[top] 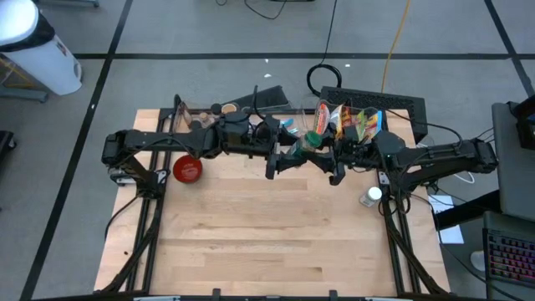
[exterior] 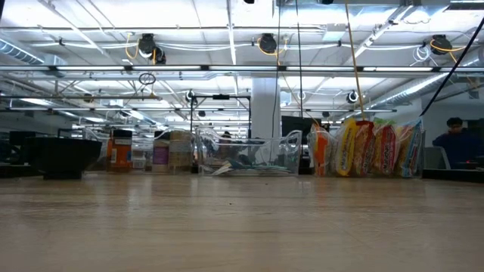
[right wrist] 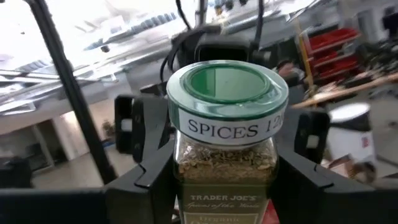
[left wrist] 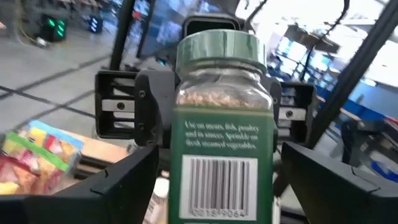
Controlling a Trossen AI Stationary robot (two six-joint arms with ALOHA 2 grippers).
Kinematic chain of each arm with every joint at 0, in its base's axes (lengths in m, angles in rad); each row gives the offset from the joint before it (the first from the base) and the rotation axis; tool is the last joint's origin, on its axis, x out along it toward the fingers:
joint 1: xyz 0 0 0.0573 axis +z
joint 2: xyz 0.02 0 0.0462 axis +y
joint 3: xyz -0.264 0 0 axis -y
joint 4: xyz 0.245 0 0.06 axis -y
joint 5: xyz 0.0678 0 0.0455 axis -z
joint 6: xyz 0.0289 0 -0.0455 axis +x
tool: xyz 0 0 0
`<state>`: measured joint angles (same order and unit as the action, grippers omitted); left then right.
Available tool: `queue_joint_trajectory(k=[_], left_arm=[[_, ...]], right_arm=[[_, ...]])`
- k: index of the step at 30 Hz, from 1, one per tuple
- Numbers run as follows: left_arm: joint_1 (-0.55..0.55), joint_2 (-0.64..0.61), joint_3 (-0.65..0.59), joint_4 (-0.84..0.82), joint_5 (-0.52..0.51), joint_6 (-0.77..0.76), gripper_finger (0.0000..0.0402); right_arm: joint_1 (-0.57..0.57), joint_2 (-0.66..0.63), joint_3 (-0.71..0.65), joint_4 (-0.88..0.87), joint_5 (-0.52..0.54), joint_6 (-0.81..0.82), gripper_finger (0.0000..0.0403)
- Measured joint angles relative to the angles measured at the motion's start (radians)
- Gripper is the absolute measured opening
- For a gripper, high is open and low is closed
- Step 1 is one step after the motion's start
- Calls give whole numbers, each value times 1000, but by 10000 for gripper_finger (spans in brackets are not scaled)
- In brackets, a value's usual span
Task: Pick & Place Food Item
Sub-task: Put the green seasoning bottle into the left transparent bin
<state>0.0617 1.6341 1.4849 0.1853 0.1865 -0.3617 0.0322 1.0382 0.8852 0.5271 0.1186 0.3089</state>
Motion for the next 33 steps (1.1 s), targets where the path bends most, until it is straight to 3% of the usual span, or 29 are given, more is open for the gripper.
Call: queue_joint_trajectory(k=[15,33], left_arm=[[31,-3,205,-380,73,72,348],[49,67,209,-416,143,40,349]], right_arm=[[-13,0,0,-164,-130,104,187],[-19,59,0,-158,-174,151,187]])
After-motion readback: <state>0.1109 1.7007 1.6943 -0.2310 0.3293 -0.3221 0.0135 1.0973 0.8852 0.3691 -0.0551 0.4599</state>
